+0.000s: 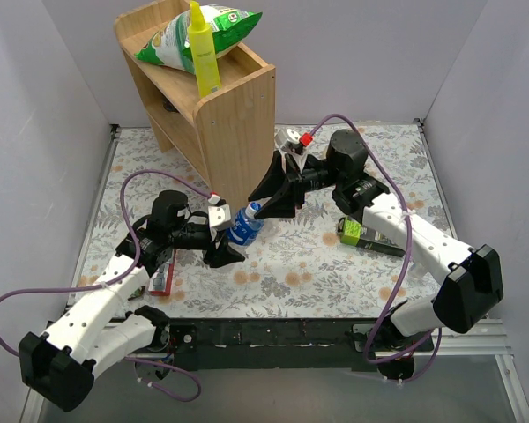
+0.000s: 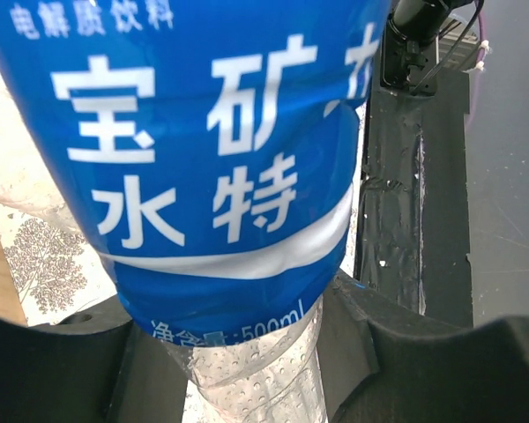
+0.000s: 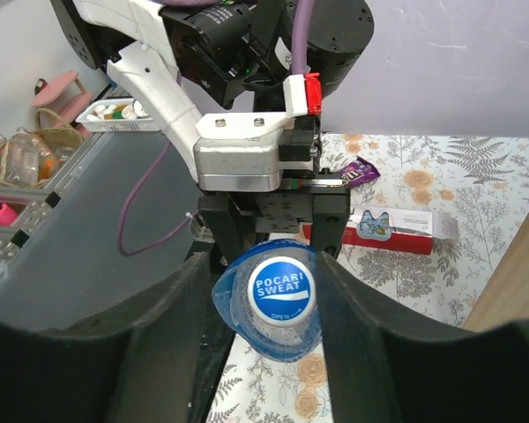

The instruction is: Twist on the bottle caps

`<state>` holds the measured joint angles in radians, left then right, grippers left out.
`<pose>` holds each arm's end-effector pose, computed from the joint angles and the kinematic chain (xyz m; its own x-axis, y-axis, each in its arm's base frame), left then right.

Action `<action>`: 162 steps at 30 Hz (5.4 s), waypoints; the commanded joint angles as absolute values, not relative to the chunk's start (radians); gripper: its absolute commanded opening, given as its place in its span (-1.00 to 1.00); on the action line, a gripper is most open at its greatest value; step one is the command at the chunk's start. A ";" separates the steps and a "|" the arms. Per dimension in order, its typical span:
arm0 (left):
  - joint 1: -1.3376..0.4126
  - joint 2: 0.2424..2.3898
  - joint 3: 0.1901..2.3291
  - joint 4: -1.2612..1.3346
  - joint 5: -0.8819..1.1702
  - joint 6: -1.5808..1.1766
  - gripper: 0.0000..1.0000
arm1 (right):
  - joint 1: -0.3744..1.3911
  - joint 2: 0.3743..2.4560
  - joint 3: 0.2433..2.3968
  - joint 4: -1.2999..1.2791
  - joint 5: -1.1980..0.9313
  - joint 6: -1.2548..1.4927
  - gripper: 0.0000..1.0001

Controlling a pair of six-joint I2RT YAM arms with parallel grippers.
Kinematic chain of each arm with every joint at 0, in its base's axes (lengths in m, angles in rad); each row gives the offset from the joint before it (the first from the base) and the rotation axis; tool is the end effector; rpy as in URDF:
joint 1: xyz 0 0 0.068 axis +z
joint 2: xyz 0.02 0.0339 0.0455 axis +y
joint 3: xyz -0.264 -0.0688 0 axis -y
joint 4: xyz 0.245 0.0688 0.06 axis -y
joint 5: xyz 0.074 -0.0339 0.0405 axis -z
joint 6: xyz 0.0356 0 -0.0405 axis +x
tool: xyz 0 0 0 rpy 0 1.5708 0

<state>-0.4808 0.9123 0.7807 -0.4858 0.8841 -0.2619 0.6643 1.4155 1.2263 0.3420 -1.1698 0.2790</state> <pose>0.1539 -0.1113 0.2937 -0.7165 0.1886 -0.6717 0.6903 0.3306 -0.6436 0.2301 0.2218 0.4006 -0.1484 0.0203 -0.9887 -0.9531 -0.2697 0.1375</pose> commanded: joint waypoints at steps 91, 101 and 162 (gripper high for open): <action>-0.439 0.988 0.749 -0.219 0.913 -0.433 -1.00 | 0.693 1.489 1.305 0.333 -0.770 0.359 0.11; -0.439 0.966 0.742 -0.187 0.876 -0.459 -1.00 | 0.730 1.514 1.332 0.295 -0.773 0.308 -0.56; -0.437 0.660 0.519 -0.819 0.479 -0.028 0.96 | 0.954 1.422 1.217 -0.033 -0.466 -0.436 -0.97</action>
